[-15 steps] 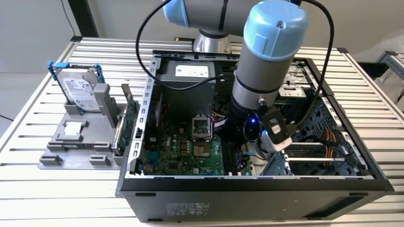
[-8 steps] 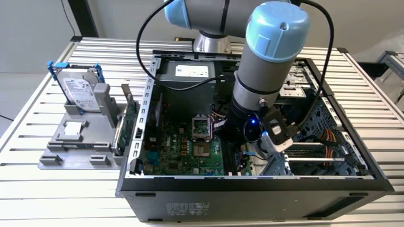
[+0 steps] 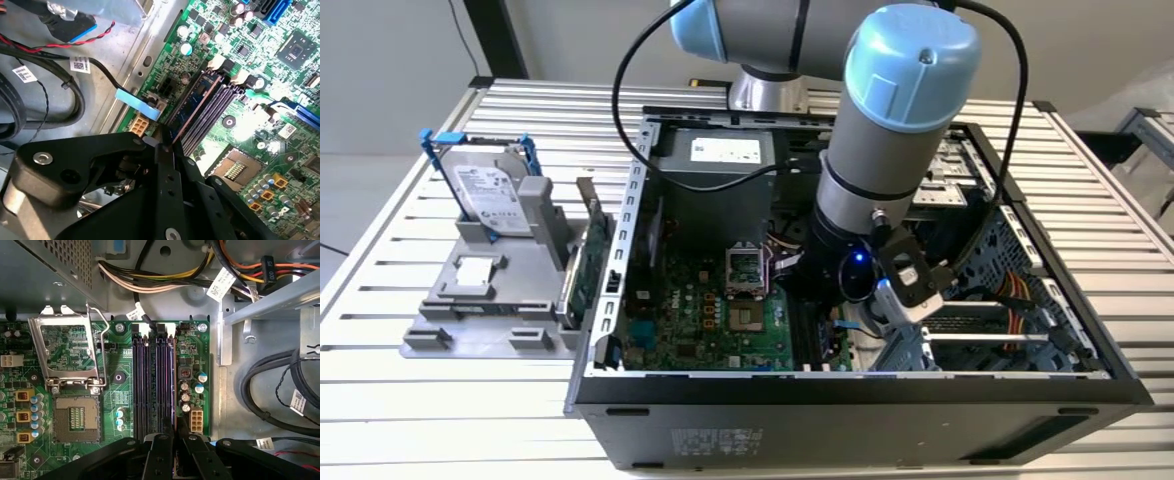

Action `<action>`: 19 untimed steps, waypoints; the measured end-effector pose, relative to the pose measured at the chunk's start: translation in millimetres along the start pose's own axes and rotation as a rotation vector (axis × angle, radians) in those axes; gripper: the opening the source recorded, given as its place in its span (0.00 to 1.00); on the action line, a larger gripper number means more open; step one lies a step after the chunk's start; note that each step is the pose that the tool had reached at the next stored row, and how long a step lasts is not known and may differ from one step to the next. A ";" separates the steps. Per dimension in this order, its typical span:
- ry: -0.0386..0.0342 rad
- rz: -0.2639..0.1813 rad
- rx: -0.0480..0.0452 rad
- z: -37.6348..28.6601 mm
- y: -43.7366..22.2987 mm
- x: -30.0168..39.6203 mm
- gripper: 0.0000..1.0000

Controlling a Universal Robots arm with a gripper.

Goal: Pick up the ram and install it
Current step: 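Insert the ram into the slot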

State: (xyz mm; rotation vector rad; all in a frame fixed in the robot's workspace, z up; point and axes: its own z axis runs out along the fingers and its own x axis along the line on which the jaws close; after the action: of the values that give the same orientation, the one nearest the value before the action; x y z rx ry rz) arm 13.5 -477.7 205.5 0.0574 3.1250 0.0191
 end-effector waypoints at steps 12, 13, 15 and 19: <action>0.0055 0.000 0.0001 0.9 0.0 0.7 0.00; 0.0056 0.000 0.0002 0.9 0.0 0.7 0.00; 0.0056 0.000 0.0002 0.9 0.0 0.7 0.00; 0.0056 0.000 0.0001 0.9 0.0 0.7 0.00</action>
State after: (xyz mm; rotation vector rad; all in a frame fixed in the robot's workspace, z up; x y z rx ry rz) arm 12.8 -477.7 204.6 0.0575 3.1306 0.0192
